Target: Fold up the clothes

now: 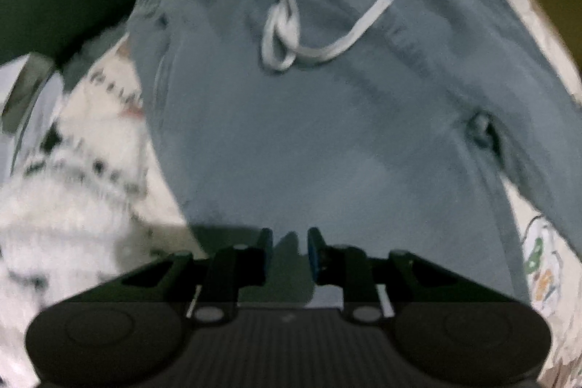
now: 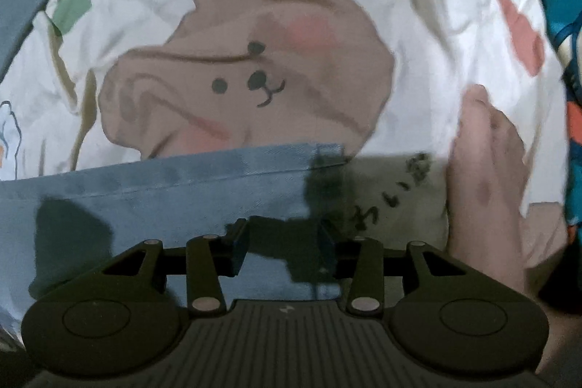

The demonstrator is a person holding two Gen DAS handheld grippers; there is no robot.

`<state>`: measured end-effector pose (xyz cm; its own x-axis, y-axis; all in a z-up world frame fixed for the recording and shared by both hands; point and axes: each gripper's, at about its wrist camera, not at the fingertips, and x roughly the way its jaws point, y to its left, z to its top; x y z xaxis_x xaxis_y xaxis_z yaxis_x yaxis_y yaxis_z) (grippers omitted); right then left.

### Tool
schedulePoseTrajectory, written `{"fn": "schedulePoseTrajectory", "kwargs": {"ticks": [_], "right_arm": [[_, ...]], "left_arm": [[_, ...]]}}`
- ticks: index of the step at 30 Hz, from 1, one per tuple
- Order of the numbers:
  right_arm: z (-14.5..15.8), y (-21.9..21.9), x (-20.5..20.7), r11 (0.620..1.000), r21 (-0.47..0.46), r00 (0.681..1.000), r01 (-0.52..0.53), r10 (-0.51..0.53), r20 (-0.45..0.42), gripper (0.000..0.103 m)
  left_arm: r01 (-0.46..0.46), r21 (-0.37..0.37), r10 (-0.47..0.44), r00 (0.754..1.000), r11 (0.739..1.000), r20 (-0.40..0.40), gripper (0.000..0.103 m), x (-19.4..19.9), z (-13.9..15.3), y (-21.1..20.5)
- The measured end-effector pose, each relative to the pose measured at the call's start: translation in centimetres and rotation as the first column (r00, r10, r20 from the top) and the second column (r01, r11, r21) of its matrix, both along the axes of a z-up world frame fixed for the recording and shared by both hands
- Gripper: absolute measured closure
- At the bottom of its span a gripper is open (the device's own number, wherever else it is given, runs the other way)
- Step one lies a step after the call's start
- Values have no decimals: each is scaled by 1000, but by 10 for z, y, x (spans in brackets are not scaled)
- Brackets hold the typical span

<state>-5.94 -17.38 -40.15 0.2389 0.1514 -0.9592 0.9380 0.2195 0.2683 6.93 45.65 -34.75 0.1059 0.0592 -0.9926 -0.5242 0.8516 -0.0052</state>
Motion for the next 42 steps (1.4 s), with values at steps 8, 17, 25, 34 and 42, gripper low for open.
{"fn": "schedulePoseTrajectory", "kwargs": {"ticks": [8, 17, 25, 34, 42], "right_arm": [[-16, 7, 20, 994, 94, 997, -65, 60, 56, 54], [-36, 14, -21, 959, 132, 952, -251, 220, 213, 47], [-46, 22, -56, 924, 220, 935, -313, 258, 245, 47], [-56, 27, -61, 896, 236, 918, -375, 323, 232, 46], [-73, 35, -74, 854, 286, 897, -435, 383, 222, 41]], "left_arm": [[-30, 69, 40, 989, 997, -144, 76, -19, 9, -29], [49, 56, -43, 993, 997, -109, 74, -10, 1, -48], [48, 46, -45, 998, 998, -53, 67, -3, 8, -53], [73, 38, -70, 994, 997, -78, 68, -5, -9, -55], [63, 46, -56, 990, 997, -131, 67, -31, -23, -49]]}}
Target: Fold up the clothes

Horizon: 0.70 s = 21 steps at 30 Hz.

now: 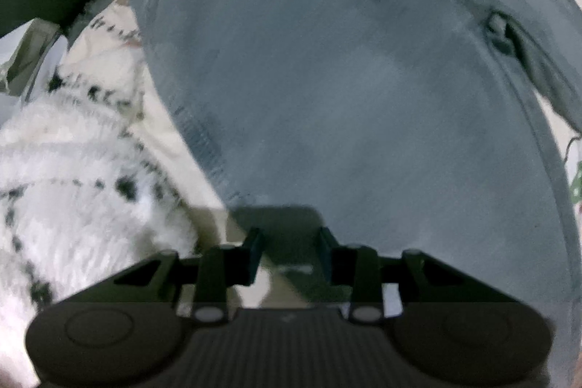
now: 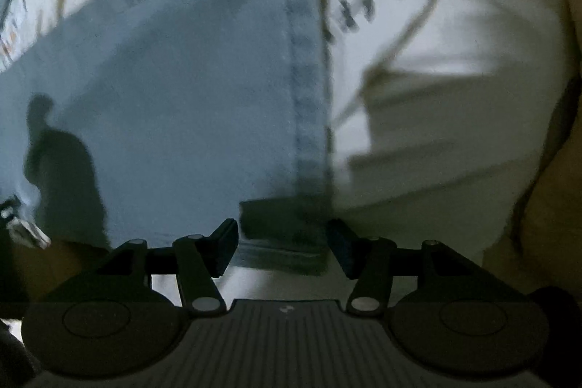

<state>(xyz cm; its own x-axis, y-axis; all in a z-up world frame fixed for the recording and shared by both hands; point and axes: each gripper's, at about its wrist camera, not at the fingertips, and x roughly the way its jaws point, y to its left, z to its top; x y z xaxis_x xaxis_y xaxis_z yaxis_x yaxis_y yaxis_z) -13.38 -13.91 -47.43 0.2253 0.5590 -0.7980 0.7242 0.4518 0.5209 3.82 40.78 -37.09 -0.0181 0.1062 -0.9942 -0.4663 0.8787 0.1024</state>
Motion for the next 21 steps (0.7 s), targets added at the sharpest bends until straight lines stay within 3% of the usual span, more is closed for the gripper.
{"fn": "schedulePoseTrajectory", "kwargs": {"ticks": [7, 11, 12, 14, 17, 21], "right_arm": [[-15, 1, -7, 998, 43, 999, 35, -36, 17, 40], [-20, 0, -8, 995, 82, 997, 51, -56, 58, 28], [-20, 0, -7, 994, 96, 996, 50, -57, 65, 29], [-16, -1, -7, 989, 130, 993, 68, -80, 89, 43], [-5, 0, -4, 985, 164, 987, 54, -77, 138, 50], [0, 0, 9, 978, 197, 984, 66, -96, 148, 51]], "left_arm": [[-32, 5, 32, 999, 999, -15, 67, -15, 2, 2], [-46, 4, 46, 999, 999, -5, 67, -20, 9, 2], [-44, 5, 44, 999, 999, -7, 67, -21, 10, 1], [-41, 6, 41, 999, 999, -4, 67, -22, 12, 0], [-38, 5, 38, 999, 999, 0, 67, -24, 15, -1], [-33, 9, 33, 999, 999, -1, 67, -24, 19, -2]]}}
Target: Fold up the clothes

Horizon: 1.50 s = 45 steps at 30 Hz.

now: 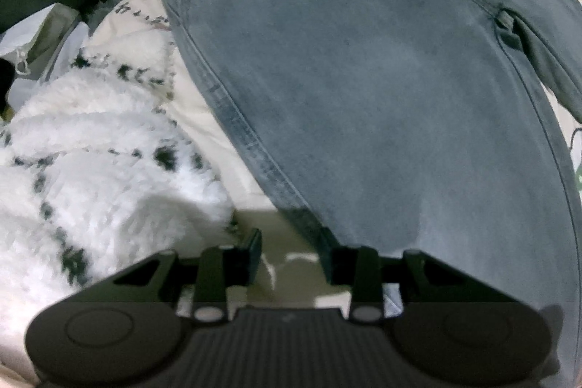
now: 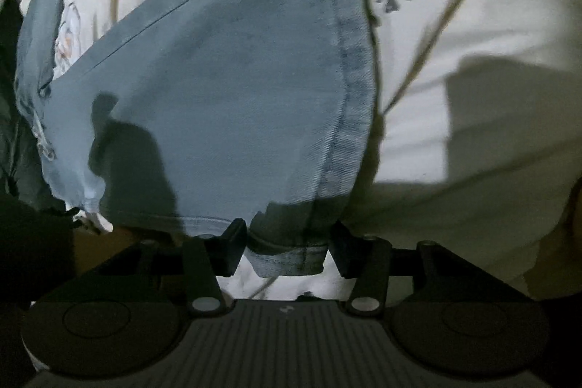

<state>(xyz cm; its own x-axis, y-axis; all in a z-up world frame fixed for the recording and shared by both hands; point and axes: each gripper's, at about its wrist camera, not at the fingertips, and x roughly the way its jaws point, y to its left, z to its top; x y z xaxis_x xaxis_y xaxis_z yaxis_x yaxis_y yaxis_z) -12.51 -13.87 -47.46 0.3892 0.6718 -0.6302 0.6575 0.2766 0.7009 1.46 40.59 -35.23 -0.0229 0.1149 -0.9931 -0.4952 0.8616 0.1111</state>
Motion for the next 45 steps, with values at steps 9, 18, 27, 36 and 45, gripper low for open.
{"fn": "schedulePoseTrajectory", "kwargs": {"ticks": [9, 18, 27, 36, 45], "right_arm": [[-33, 42, -11, 999, -22, 993, -30, 27, -111, 52], [7, 45, 0, 994, -80, 981, -70, 54, -186, 80], [37, 32, -15, 992, -79, 963, -97, 74, -260, 81], [38, 32, -12, 988, -93, 950, -126, 94, -299, 81], [26, 44, -12, 992, -80, 933, -98, 63, -355, 78]], "left_arm": [[7, 14, -7, 1000, 1000, -8, 67, -1, 4, -8], [-12, 11, 12, 1000, 1000, 21, 66, 5, 9, -2], [-36, -9, 37, 998, 999, 59, 66, 2, 3, 0], [-41, -8, 41, 998, 999, 46, 65, -1, -13, 2], [-13, 36, 13, 1000, 999, -4, 69, 5, -19, -4]]}}
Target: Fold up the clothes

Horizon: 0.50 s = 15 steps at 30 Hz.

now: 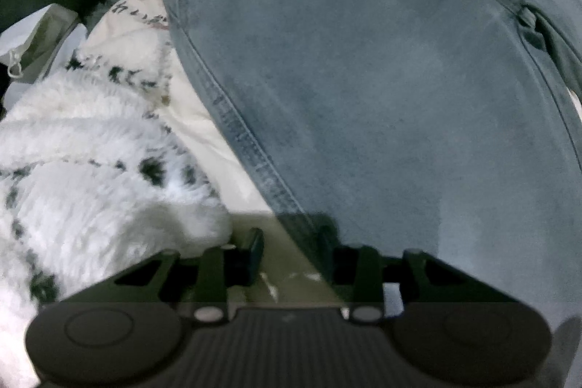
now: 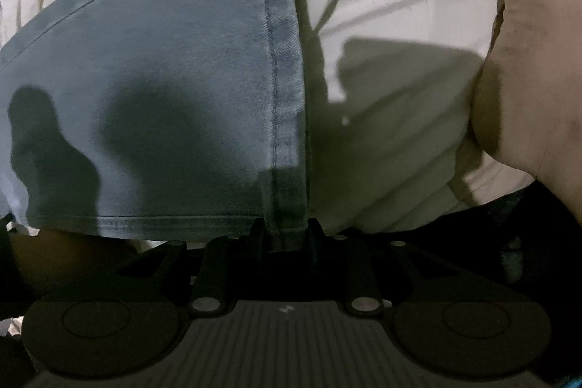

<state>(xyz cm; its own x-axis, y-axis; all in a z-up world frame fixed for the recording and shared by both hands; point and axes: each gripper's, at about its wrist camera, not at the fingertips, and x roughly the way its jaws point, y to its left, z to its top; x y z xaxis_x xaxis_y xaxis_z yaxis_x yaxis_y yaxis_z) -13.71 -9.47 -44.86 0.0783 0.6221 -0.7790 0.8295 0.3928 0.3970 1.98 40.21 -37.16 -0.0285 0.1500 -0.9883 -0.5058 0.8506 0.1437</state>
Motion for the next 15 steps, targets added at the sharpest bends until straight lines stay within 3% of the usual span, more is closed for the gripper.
{"fn": "schedulePoseTrajectory", "kwargs": {"ticks": [2, 5, 8, 15], "right_arm": [[1, -1, 3, 1000, -10, 1000, -21, 21, -19, 73], [11, -3, 13, 993, -58, 994, -105, 104, -14, 66], [21, -6, 25, 986, -110, 992, -123, 123, -11, 58], [47, -12, 51, 970, -219, 990, -104, 122, 73, 57]], "left_arm": [[-17, -10, 17, 1000, 1000, -11, 75, 2, 7, 4], [-6, -16, 6, 1000, 1000, -16, 75, 7, 24, 10], [4, -13, -3, 1000, 1000, 8, 75, 17, 43, 21], [2, 24, -5, 993, 1000, 121, 75, 54, 66, 36]]}}
